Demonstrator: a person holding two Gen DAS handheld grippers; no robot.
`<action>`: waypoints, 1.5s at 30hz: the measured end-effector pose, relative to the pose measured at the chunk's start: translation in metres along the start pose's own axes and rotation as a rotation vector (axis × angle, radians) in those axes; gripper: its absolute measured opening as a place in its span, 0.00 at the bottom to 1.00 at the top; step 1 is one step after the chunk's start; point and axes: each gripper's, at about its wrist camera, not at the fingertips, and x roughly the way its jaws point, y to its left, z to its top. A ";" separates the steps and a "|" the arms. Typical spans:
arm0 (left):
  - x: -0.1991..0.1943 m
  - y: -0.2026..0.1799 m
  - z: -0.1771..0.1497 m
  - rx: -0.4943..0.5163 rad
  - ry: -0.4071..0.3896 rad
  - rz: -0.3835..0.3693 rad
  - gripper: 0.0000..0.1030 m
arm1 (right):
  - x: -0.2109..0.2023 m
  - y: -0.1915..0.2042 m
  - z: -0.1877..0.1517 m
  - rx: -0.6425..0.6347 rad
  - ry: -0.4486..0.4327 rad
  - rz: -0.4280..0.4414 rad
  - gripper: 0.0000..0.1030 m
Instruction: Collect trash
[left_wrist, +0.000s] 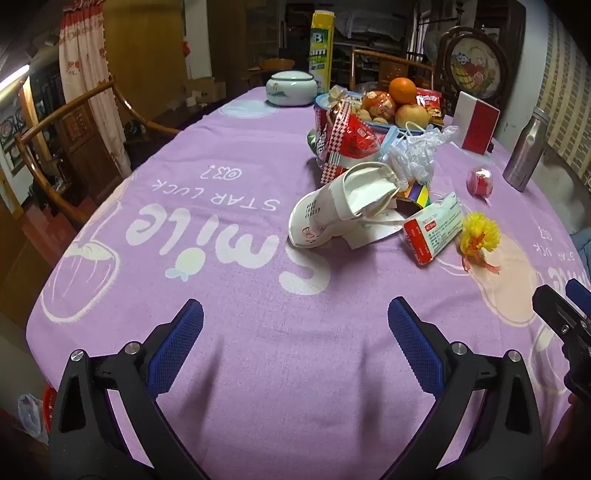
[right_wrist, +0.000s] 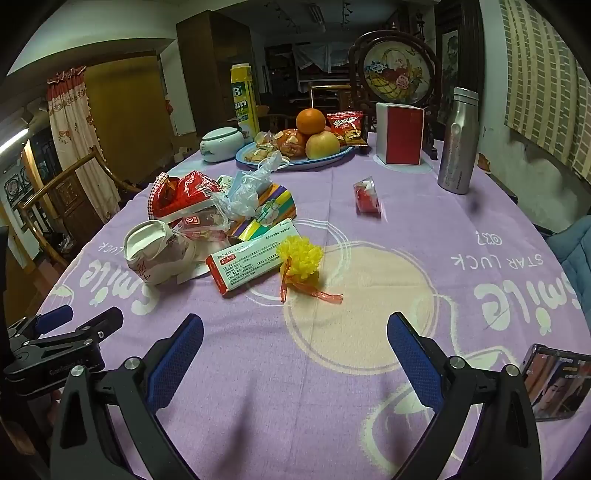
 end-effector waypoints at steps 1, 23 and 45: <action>0.000 0.000 0.001 0.001 -0.002 0.003 0.93 | 0.000 0.000 0.000 0.000 0.001 0.000 0.95; -0.005 -0.006 -0.003 0.016 -0.028 -0.002 0.93 | 0.001 -0.001 0.000 0.010 0.003 0.007 0.95; -0.005 -0.007 -0.006 0.014 -0.026 -0.016 0.93 | 0.002 0.001 -0.002 0.010 0.007 0.007 0.95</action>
